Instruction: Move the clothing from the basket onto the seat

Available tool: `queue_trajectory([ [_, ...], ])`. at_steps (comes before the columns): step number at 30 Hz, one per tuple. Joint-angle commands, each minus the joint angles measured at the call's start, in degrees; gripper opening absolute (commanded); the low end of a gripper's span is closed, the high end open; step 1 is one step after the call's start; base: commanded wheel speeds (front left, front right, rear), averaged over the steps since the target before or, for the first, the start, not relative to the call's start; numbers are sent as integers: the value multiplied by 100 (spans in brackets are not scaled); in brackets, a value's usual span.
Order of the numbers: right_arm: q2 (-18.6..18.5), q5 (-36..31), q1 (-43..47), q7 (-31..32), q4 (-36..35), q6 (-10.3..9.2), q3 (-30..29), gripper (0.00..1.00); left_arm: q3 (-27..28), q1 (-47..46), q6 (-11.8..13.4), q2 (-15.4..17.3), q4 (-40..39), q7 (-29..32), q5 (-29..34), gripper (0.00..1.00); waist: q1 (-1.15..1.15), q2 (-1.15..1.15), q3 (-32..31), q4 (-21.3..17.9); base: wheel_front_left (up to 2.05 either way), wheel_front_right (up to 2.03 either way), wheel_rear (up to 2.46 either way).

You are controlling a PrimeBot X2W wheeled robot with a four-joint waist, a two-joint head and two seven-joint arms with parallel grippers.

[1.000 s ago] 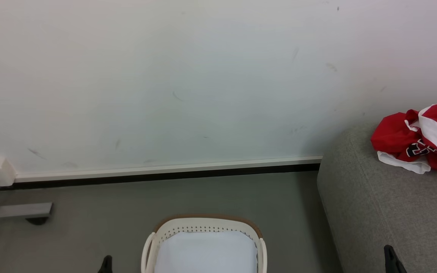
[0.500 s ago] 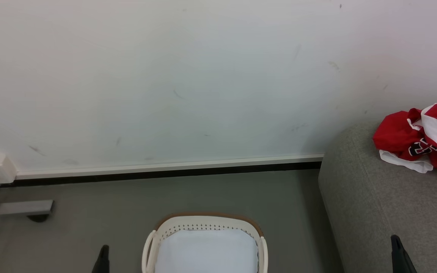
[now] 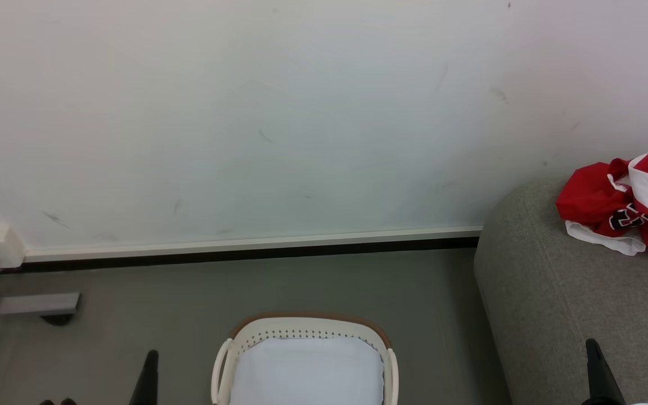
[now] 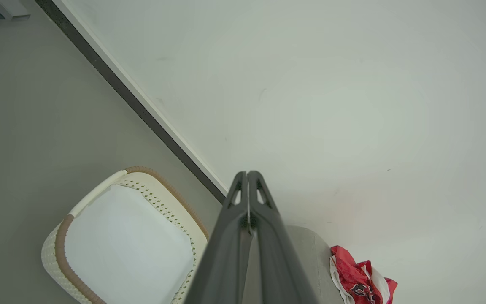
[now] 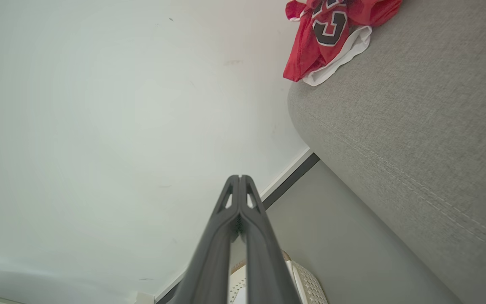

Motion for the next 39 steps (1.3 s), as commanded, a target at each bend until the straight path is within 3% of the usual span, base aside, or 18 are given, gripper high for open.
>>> queue_trajectory([
  [1,-46,145,-136,24,-72,-6,-40,0,36,-119,-10,32,-86,38,-176,0,0,0,3,2,0,0,0],
  [39,-56,2193,-393,552,-219,-10,-257,0,226,-329,-17,15,-388,585,-2053,0,0,0,133,71,0,0,0],
])
